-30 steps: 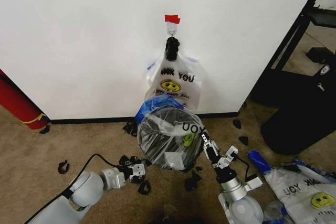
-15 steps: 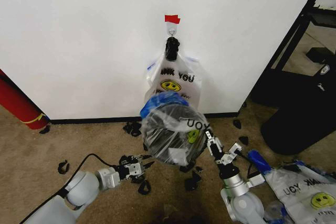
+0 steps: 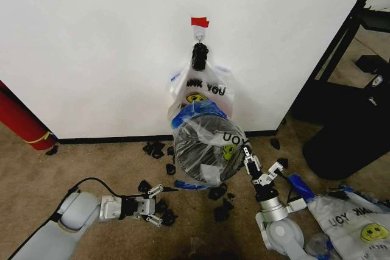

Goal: Pick up the garbage bag from the wall and place it over the trash bin.

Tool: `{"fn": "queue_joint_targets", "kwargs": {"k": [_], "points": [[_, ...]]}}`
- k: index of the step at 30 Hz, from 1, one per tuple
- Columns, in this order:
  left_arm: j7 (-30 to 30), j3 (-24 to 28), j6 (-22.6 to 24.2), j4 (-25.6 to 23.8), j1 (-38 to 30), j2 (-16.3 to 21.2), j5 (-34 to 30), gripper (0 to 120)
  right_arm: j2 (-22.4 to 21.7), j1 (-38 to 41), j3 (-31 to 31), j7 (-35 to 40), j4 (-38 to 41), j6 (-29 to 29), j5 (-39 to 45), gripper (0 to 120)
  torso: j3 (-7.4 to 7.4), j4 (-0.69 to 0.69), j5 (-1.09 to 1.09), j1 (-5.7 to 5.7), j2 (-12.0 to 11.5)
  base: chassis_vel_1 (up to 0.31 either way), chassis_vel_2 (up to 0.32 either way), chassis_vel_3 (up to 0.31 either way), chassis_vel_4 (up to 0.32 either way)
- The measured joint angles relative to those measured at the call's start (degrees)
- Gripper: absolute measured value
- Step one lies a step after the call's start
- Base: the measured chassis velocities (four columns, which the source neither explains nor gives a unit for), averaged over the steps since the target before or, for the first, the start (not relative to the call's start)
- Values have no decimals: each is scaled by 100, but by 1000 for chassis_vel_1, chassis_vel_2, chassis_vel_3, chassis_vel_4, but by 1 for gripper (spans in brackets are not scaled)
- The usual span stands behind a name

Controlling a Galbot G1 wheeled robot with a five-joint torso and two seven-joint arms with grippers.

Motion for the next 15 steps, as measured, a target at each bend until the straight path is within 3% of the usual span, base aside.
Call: {"fn": "queue_joint_targets", "kwargs": {"k": [1, 3, 4, 6, 10, 11, 13, 15], "points": [[-168, -73, 44, -18, 20, -11, -44, 100, -2, 3, 12, -18, -13, 8, -14, 1, 0, 0, 0, 0, 0, 0, 0, 0, 0], [-1423, -279, 423, -218, 156, -67, -399, 100, -10, 6, 56, -103, -63, 45, -66, 1, 0, 0, 1, 0, 0, 0, 0, 0, 0], [-1423, -279, 423, -218, 156, -67, -399, 100, -10, 6, 56, -103, -63, 45, -66, 1, 0, 0, 1, 0, 0, 0, 0, 0, 0], [-2425, -468, 1044, -665, 310, -230, -924, 100, -18, 5, 112, -214, -122, 102, -173, 1, 0, 0, 1, 0, 0, 0, 0, 0, 0], [-2603, -773, 2007, -1363, 474, -508, -1780, 100, -37, 37, 212, -355, -218, 250, -519, 1, 0, 0, 1, 0, 0, 0, 0, 0, 0], [-2603, -773, 2007, -1363, 474, -508, -1780, 100, -37, 37, 212, -355, -218, 250, -519, 1, 0, 0, 1, 0, 0, 0, 0, 0, 0], [-2750, -707, 2637, -1719, 547, -504, -2361, 100, -55, 54, 247, -435, -237, 315, -659, 1, 0, 1, 1, 0, 0, 0, 0, 0, 0], [-3382, -430, 3419, -2154, 591, -486, -2941, 100, -61, 54, 255, -505, -237, 378, -784, 1, 0, 0, 2, 0, 0, 0, 0, 0, 0]]}}
